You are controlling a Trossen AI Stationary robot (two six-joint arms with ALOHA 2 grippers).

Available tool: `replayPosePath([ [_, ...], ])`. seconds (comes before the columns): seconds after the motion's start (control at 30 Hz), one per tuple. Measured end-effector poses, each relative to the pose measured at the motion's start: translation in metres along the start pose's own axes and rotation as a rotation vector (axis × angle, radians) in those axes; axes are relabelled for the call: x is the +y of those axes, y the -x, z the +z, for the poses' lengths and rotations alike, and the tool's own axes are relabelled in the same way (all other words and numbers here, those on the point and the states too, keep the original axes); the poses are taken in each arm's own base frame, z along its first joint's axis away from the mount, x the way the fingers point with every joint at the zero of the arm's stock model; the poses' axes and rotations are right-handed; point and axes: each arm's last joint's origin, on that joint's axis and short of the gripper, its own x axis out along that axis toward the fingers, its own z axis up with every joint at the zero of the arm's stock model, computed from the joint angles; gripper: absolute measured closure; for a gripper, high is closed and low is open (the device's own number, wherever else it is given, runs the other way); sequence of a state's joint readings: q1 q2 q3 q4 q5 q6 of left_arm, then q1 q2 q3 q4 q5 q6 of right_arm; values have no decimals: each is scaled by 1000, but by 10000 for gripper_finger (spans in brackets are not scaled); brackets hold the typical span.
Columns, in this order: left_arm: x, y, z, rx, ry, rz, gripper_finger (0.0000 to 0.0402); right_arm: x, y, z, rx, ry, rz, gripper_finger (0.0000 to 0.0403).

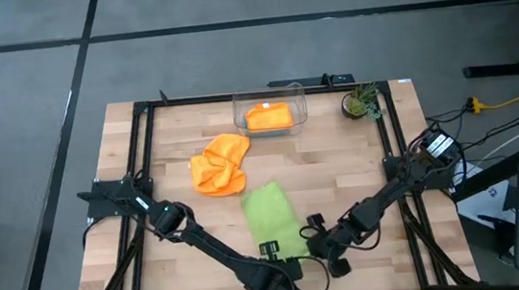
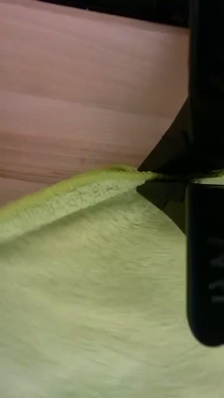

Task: Fold microfiber towels
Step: Fold the green microfiber cloth

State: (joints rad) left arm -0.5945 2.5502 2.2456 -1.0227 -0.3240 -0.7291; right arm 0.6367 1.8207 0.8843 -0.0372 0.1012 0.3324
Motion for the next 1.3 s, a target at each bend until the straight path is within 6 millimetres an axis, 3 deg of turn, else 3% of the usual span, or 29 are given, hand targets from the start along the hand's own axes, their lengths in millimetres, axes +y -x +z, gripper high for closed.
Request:
replayPosePath([
  [0.13,4,13,7,11,7,-33,400,1,15,6,-5,-107,78,390],
  [0.3,0,49,25,-39,18,-177,401,4,40,14,-2,-240,186,396],
  [0.5,-4,60,31,-66,28,-286,401,11,72,24,-41,-331,311,397],
  [0.63,6,81,31,-77,25,-220,401,7,87,29,-121,-314,264,397],
  [0.83,36,103,31,-51,14,-36,401,-11,85,34,-189,-292,102,397],
  [1.03,62,93,35,27,-22,79,401,-40,82,36,-220,-280,-147,397],
  [1.3,90,61,43,91,-39,148,401,-65,60,30,-120,-331,-222,397],
])
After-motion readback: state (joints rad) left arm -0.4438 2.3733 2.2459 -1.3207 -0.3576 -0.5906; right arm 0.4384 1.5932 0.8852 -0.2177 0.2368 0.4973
